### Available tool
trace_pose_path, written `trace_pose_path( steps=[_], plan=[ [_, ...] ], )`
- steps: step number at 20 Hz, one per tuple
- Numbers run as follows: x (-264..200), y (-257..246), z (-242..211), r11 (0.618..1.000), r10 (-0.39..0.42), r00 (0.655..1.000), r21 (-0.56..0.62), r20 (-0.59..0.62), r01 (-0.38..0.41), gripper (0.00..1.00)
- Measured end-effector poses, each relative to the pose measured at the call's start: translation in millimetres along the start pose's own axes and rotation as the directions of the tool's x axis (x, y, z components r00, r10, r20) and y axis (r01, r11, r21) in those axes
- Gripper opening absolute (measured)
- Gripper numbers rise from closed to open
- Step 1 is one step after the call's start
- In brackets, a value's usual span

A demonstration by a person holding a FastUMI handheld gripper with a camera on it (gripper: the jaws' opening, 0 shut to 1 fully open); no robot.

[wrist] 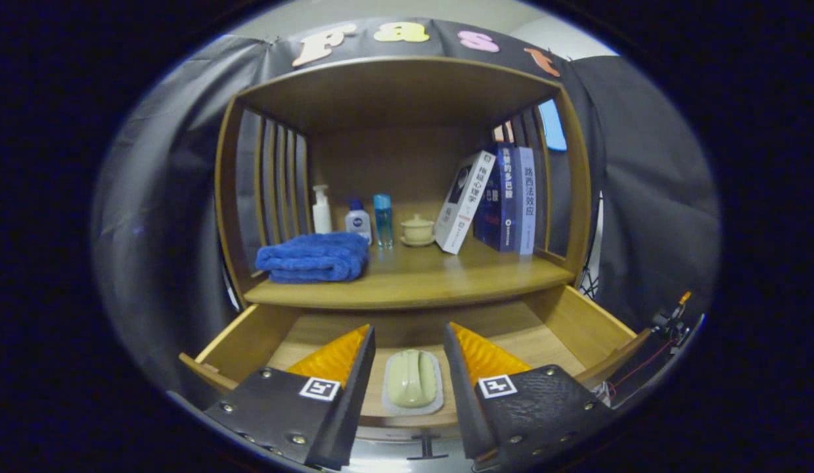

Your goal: Pull open the drawer, take out the items inside it, and place them on the countertop above the cabinet.

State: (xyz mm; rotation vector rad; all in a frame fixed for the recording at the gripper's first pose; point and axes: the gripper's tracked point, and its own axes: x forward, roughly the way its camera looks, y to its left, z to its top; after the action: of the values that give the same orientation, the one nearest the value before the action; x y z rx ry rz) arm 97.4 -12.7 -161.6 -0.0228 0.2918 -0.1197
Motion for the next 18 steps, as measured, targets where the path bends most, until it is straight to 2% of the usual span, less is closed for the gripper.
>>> trace_pose_path(
  steps=[5, 10, 13, 17, 18],
  plan=[
    [36.0, 5.1, -23.9, 1.0, -0.016, 0.983, 0.017, -0.184, 0.02, 0.62],
    [55.2, 4.4, -60.9, 0.999, -0.036, 0.936, -0.009, -0.35, 0.035, 0.63],
    [62.3, 0.3, -83.4, 0.998, -0.06, 0.894, -0.033, -0.443, 0.05, 0.62],
    [66.0, -0.5, -100.2, 0.998, -0.064, 0.863, -0.035, -0.501, 0.053, 0.62],
    [66.2, -1.5, -104.0, 0.998, -0.06, 0.857, -0.032, -0.511, 0.05, 0.57]
  ],
)
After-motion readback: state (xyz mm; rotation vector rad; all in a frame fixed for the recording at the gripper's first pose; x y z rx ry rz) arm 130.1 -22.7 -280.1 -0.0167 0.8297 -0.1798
